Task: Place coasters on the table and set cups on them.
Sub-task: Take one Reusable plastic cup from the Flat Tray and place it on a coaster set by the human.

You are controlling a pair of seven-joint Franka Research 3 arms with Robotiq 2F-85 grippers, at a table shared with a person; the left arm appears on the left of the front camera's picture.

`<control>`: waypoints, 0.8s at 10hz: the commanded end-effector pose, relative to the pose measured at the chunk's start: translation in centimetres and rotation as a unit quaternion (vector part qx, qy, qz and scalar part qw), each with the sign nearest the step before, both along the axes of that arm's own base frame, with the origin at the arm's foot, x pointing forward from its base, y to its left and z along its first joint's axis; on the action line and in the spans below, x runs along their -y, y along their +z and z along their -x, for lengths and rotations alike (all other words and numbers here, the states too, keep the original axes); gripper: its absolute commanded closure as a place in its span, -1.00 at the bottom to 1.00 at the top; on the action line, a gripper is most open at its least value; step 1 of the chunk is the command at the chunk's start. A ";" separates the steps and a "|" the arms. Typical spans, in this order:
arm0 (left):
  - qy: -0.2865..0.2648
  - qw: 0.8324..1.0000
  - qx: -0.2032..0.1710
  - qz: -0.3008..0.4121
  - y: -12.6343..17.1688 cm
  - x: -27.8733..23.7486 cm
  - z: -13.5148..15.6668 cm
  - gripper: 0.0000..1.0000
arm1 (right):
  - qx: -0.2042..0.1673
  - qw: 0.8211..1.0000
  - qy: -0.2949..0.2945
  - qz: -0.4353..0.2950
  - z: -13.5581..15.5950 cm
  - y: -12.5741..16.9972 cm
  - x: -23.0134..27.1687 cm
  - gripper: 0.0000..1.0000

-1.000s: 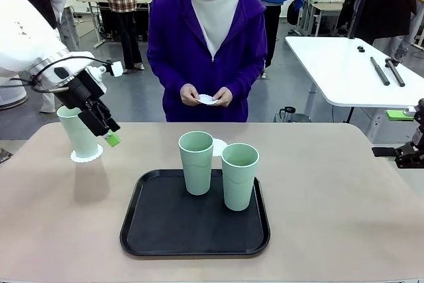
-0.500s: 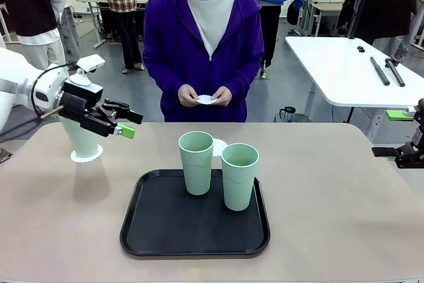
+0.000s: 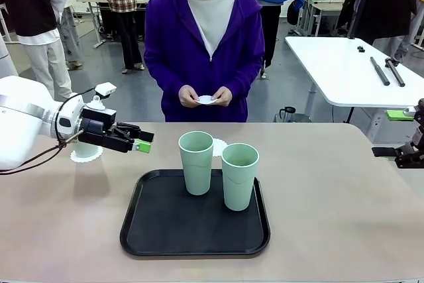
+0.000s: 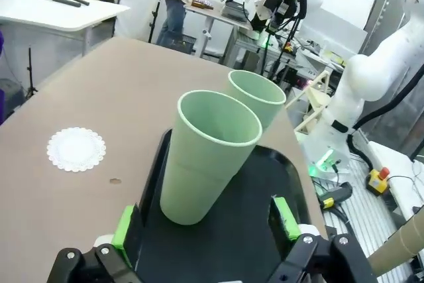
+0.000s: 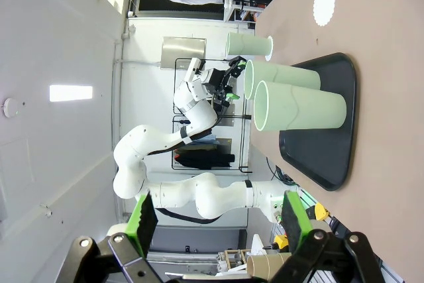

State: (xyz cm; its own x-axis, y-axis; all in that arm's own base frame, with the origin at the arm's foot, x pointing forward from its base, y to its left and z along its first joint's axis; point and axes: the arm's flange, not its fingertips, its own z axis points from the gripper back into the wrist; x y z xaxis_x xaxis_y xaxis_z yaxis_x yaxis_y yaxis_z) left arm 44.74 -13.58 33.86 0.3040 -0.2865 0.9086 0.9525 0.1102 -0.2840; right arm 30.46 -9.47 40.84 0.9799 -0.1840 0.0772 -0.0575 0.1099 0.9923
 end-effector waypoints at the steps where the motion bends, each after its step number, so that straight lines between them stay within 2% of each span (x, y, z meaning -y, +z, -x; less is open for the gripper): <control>1: -0.003 1.000 -0.014 0.004 0.0 -0.1 0.1 -1.00 | 0.008 1.000 0.000 -0.004 -0.1 -0.1 0.0 -1.00; 5: -0.003 1.000 -0.014 0.004 0.0 -0.1 0.1 -1.00 | 0.008 1.000 0.000 -0.004 -0.1 -0.1 0.0 -1.00; 6: 0.000 1.000 -0.004 0.001 -0.1 0.0 0.0 -1.00 | 0.008 1.000 0.000 -0.004 -0.1 -0.1 0.0 -1.00; 8: -0.049 0.998 -0.016 0.045 -2.9 -0.1 0.6 -1.00 | 0.008 1.000 0.000 -0.004 -0.1 -0.1 0.0 -1.00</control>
